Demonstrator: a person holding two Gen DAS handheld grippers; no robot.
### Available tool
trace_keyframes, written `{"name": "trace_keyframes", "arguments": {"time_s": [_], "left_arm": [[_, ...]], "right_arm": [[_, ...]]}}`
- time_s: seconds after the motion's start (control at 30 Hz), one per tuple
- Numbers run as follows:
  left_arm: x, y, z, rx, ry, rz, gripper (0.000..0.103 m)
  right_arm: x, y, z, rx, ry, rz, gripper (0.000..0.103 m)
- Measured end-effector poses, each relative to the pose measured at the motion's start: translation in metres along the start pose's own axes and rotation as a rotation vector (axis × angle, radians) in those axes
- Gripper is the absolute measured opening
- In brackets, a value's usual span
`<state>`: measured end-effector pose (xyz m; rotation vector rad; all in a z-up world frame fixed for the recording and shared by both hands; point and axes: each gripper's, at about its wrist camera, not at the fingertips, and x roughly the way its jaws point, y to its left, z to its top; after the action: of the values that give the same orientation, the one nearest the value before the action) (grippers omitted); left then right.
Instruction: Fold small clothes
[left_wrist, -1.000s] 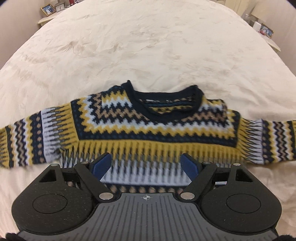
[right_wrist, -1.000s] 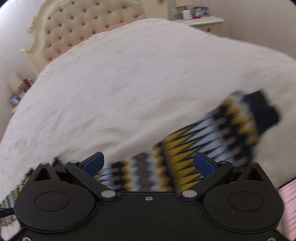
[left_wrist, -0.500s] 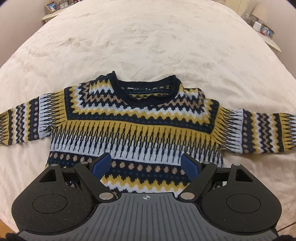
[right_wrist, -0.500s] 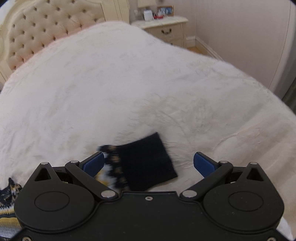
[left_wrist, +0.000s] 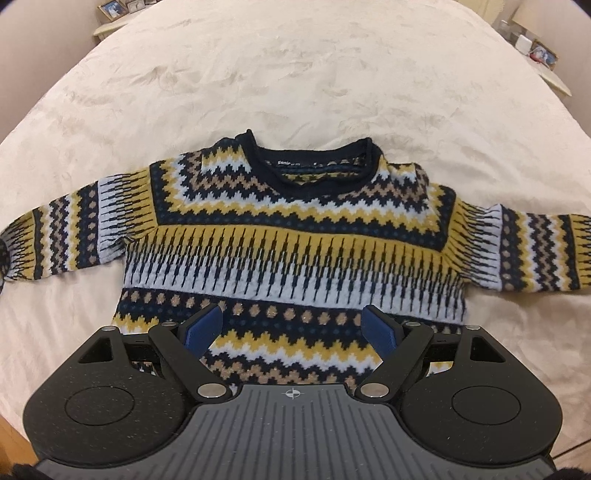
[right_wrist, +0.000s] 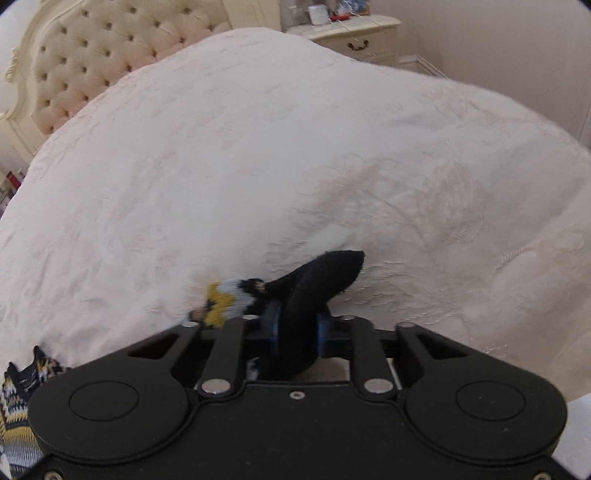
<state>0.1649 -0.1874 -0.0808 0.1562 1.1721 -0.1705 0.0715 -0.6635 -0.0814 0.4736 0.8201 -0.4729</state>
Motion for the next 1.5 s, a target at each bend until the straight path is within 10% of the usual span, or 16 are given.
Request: {"name": "trace_keyframes", "arguments": {"time_s": [0.47,0.8,1.03,1.5], "left_arm": [[0.019,0.09,-0.013,0.09,-0.026,-0.11,0.081],[0.027,0.2,0.008,0.054,-0.064,-0.102,0.082],[0.032,0.249,0.012,-0.012,-0.043,-0.069,0.082],[0.049,0.244,0.023,-0.027,-0.033,-0.066,0.082]], "right_arm": [[-0.095,0.168,0.005,-0.014,-0.116,0.279,0.023],[-0.049,0.377,-0.063,-0.137,0.012,0.574,0.023],[0.018,0.478,-0.129,-0.244,0.152,0.631,0.024],[0.039,0.529,-0.202,-0.4,0.239,0.642,0.063]]}}
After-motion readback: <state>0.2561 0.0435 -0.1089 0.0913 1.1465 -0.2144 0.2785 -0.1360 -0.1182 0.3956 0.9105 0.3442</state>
